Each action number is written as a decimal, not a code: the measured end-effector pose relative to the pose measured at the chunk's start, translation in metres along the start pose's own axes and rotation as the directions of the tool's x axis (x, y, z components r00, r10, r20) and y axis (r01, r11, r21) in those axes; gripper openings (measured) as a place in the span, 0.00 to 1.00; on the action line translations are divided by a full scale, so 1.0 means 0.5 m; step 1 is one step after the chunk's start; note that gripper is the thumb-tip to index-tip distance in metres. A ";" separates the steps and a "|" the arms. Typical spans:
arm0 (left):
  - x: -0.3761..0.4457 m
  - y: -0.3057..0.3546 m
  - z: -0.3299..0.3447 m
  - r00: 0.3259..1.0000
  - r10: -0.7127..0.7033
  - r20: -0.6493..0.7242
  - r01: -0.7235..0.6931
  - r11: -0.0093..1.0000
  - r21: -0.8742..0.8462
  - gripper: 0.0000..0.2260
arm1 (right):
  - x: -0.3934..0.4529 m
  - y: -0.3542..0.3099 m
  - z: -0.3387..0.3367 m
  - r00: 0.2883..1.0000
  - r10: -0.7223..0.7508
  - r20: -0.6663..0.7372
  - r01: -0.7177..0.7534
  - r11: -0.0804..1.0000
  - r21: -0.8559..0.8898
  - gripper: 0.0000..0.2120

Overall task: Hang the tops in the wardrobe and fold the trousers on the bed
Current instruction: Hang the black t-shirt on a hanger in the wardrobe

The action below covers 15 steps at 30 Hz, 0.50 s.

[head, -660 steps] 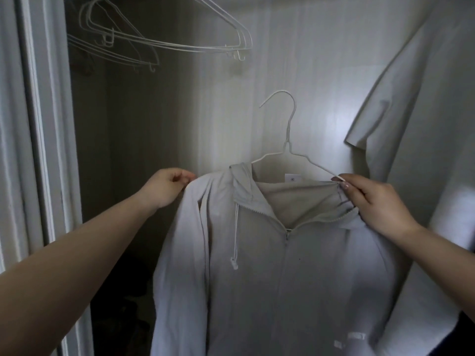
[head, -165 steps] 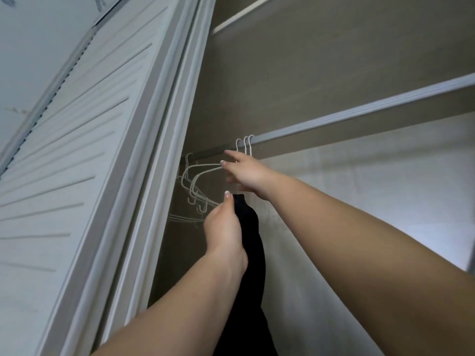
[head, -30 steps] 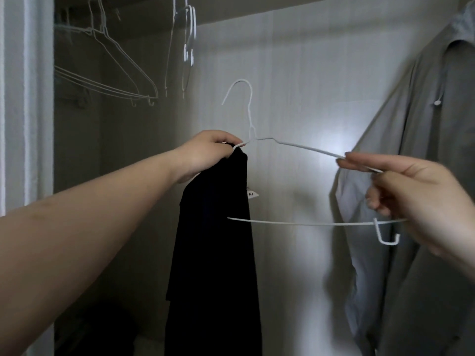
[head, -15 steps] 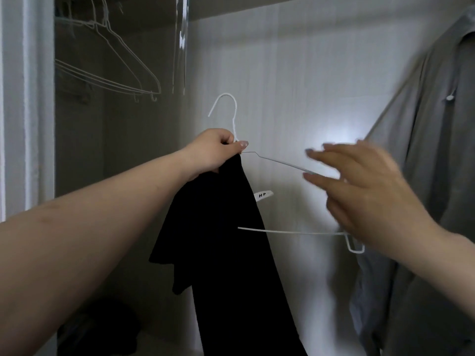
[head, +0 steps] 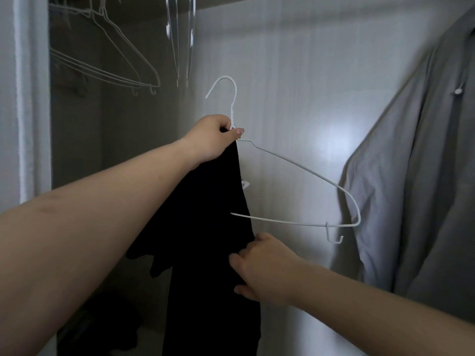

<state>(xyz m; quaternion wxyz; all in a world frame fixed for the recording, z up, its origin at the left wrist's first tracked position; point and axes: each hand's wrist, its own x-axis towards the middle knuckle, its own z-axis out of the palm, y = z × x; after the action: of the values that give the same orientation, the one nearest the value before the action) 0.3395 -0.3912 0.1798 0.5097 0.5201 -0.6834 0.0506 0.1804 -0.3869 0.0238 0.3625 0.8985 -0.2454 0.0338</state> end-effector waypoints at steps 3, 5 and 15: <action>0.004 -0.008 -0.004 1.000 -0.017 -0.023 0.019 0.994 0.106 0.15 | -0.042 0.039 0.016 0.997 0.042 0.058 -0.048 0.994 0.097 0.19; 0.005 -0.012 -0.006 0.999 -0.033 -0.024 0.035 0.994 0.106 0.13 | -0.083 0.074 0.021 0.991 0.084 0.107 -0.104 0.975 0.195 0.19; 0.000 -0.020 0.001 0.998 0.022 0.053 -0.039 0.931 0.364 0.14 | -0.223 0.214 -0.033 0.978 0.193 0.077 -0.208 0.895 0.395 0.13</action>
<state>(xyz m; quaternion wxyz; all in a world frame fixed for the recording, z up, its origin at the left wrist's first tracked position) 0.3468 -0.3958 0.1749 0.3869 0.5961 -0.6822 0.1719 0.0346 -0.3956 0.0775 0.1611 0.9239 -0.3309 0.1045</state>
